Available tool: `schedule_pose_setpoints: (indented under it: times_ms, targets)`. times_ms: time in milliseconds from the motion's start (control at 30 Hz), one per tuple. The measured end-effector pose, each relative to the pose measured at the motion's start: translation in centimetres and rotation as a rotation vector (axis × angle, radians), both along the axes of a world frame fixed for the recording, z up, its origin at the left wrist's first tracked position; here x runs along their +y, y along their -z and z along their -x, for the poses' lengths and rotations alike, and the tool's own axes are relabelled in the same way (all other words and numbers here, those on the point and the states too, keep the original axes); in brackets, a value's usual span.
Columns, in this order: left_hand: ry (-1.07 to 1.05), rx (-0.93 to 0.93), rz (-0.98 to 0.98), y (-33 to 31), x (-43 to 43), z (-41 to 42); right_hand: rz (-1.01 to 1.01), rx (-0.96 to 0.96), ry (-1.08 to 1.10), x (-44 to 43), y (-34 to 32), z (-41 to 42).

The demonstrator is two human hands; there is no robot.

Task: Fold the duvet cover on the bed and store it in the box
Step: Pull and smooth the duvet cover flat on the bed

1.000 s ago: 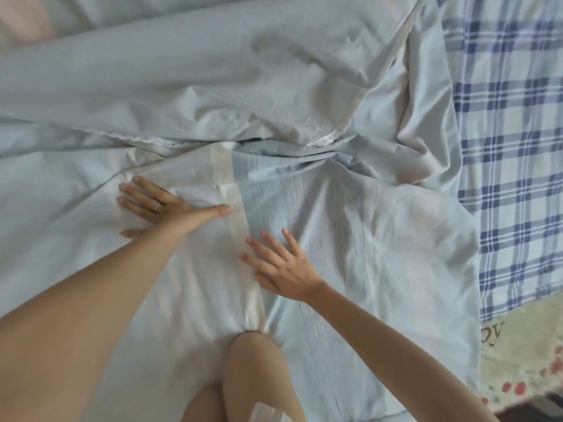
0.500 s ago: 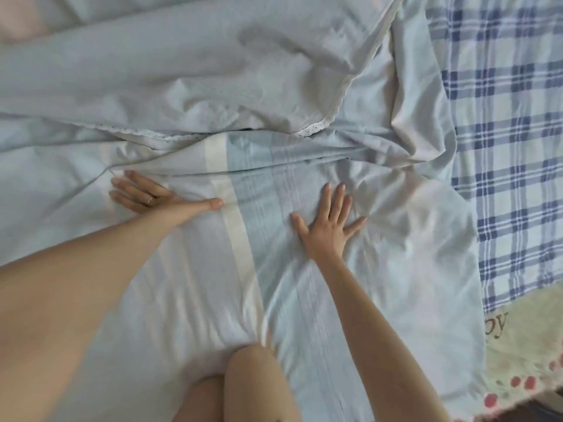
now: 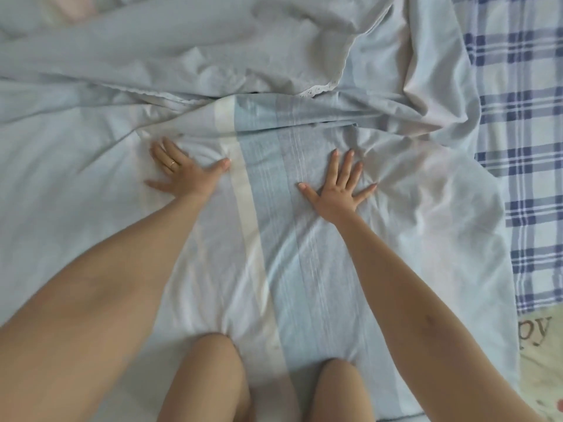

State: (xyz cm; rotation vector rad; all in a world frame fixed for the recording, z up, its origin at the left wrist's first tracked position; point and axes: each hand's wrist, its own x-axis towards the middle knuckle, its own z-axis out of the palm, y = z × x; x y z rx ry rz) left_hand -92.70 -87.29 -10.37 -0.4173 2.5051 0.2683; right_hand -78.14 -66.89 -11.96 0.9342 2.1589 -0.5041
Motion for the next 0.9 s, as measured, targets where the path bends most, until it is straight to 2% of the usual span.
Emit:
schedule_pose_setpoints:
  times_ms: [67, 133, 233, 267, 333, 400, 433, 467, 533, 600, 667, 800, 833, 900]
  targets:
    - [-0.008, 0.14, -0.039, -0.4, 0.8, -3.7, 0.033, 0.033, -0.035, -0.6, 0.1, 0.9]
    - [-0.004, 0.15, -0.093, -1.1, 2.1, -9.0, 0.05, 0.12, -0.054, -1.3, -0.2, -0.1]
    - [0.204, 0.132, -0.186, -1.6, 4.6, -16.6, -0.043, 0.304, -0.036, -3.0, -0.9, -8.6]
    - [0.272, 0.107, -0.18, -1.6, 5.0, -18.3, -0.006, 0.347, -0.078, -4.4, -1.2, -12.6]
    - [0.38, 0.007, -0.177, -1.3, 7.2, -22.8, 0.129, 0.338, -0.365, -5.2, -2.3, -22.5]
    - [0.46, -0.097, -0.204, -1.5, 10.5, -27.7, 0.22, 0.347, -0.67, -2.0, -1.8, -31.8]
    - [0.525, -0.125, -0.216, -1.5, 12.1, -29.8, 0.214, 0.313, -0.762, 0.9, -1.8, -35.0]
    - [0.599, -0.141, -0.225, -1.6, 13.4, -31.3, 0.173, 0.252, -0.752, 3.8, -1.9, -36.9]
    - [0.752, -0.187, -0.231, -1.7, 16.1, -33.7, 0.042, 0.158, -0.453, 9.8, -2.1, -39.9]
    - [0.874, -0.256, -0.217, -1.6, 18.4, -35.9, -0.172, 0.086, 0.047, 15.1, -2.1, -43.2]
    - [1.006, -0.317, -0.194, -1.6, 20.3, -37.6, -0.212, -0.009, 0.534, 18.2, -3.4, -46.3]
    - [1.187, -0.363, -0.142, -2.5, 23.3, -39.1, -0.361, 0.135, 0.792, 15.9, -4.9, -52.0]
    - [1.162, -0.378, -0.124, -2.7, 23.6, -39.1, -0.388, 0.142, 0.921, 13.9, -5.1, -53.0]
    - [1.103, -0.401, -0.073, -2.9, 24.8, -39.9, -0.429, 0.025, 1.399, 10.5, -5.5, -55.4]
